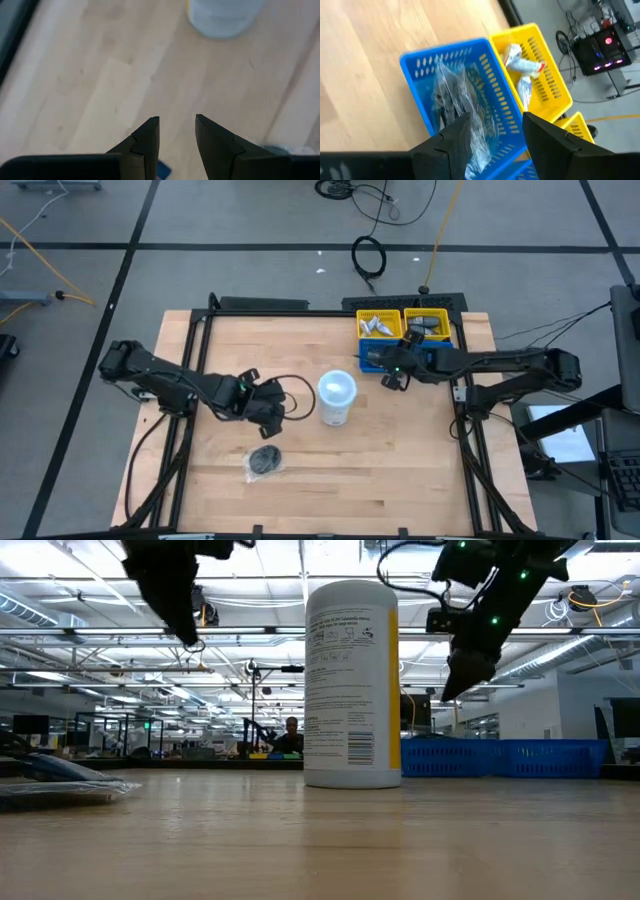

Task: Pick & Place Travel size toiletries
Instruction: Put the black hair brush into the left blue bin

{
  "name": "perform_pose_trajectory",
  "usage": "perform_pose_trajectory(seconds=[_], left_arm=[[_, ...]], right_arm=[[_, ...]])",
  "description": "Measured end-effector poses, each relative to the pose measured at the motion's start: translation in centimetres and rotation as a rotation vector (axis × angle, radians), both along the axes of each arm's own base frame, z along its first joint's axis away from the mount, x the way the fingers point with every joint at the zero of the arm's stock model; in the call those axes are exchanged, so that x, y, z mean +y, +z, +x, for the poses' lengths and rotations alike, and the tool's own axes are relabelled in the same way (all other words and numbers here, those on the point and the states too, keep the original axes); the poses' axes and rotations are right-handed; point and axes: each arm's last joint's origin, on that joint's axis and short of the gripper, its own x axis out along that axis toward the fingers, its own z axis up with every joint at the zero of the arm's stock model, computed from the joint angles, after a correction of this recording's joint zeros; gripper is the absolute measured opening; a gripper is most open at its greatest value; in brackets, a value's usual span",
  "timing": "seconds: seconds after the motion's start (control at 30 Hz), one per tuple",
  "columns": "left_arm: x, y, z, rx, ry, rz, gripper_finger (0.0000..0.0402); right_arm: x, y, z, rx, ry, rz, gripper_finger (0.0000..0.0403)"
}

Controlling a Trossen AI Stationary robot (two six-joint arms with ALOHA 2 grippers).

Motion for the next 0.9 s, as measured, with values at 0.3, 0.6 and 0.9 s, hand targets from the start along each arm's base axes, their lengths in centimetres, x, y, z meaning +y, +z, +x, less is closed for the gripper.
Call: perform_pose_trajectory(seconds=[0.3, 0.6, 0.9], left_arm=[[-0.2, -4.0, -1.4, 0.088, 0.084, -0.058, 0.0122], [-1.2, -7.7, -1.2, 0.059, -0.065, -0.346, 0.0122], [-1.4, -10.9, -2.2, 0.059, -0.098, -0.52, 0.0122]], right_arm=[[1.5, 1.2, 0.3, -0.108, 0.061, -0.009, 0.0177], [2.8, 1.4, 0.8, -0.144, 0.124, -0.011, 0.0174], [3.9, 1.4, 0.9, -0.149, 0.169, -0.008, 0.0175]])
